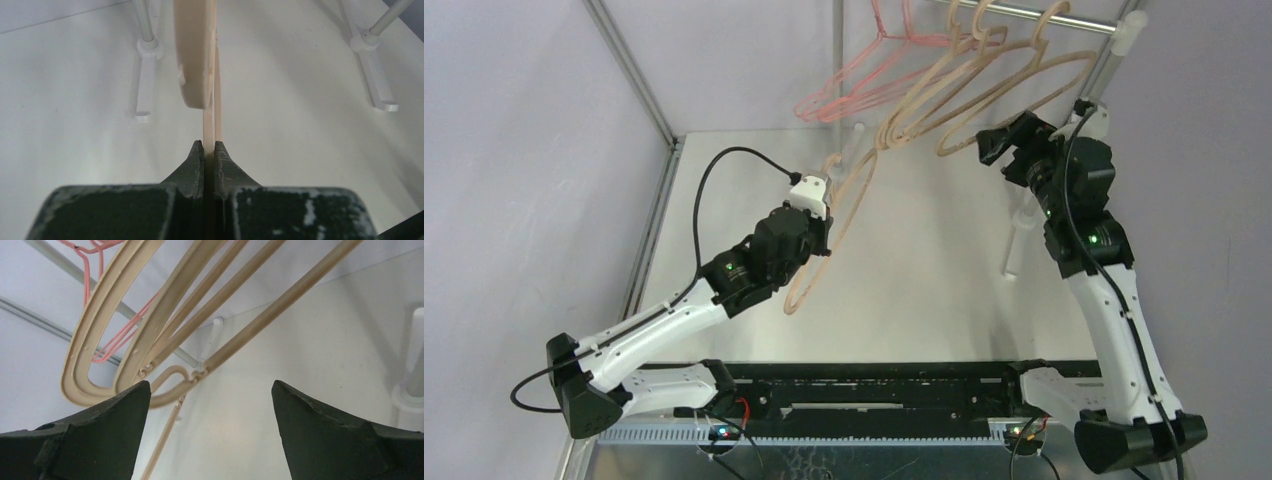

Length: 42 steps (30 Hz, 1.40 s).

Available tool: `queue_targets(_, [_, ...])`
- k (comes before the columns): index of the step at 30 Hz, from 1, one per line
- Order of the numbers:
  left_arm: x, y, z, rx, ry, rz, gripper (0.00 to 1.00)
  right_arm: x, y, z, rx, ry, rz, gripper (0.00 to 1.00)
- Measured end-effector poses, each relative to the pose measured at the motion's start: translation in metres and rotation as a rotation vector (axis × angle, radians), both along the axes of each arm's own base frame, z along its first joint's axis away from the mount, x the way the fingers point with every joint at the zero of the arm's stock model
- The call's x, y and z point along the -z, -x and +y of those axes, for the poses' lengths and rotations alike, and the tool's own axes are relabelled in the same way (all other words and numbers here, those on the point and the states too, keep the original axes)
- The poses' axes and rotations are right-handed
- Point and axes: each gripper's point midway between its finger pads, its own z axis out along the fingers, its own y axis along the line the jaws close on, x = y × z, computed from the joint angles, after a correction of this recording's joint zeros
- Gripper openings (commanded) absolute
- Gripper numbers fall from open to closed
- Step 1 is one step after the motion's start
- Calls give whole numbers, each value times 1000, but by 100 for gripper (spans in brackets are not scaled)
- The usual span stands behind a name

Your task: Organize the hangers

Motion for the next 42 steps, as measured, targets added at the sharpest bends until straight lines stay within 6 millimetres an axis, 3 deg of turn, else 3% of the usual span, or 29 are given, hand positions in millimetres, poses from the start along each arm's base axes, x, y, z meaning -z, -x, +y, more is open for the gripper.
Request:
queue_targets(7, [2, -1, -1, 0, -4, 4, 1, -18, 24, -13, 87, 145, -85, 86])
queue_targets(8, [2, -1, -1, 0, -3, 4, 1, -20, 25, -15, 102, 164, -91, 79])
queue_targets(9, [2, -1, -1, -1, -3, 4, 1, -22, 28, -17, 120, 185, -98, 65])
queue_targets(11, [2, -1, -1, -1, -3, 5, 0, -25, 31, -22, 144, 218, -109, 45])
queue_targets(13, [2, -1, -1, -1, -3, 4, 0, -29, 32, -26, 165, 241, -124, 30])
queue_targets(20, [2, -1, -1, -1, -3, 5, 0, -44, 13, -34, 223, 269, -192, 8])
queue_targets(28, [-2, 2, 2, -1, 12, -7, 0, -35, -58, -48, 296, 319, -166, 0])
queue_targets(31, [-3, 3, 4, -2, 13, -10, 0, -31, -73, -53, 326, 345, -156, 0])
queue_targets(35, [-3, 3, 4, -3, 13, -12, 0, -36, -76, -61, 374, 360, -168, 0])
queue_targets(42, [-3, 1, 6, -11, 14, -14, 0, -66, -72, -80, 497, 373, -251, 0])
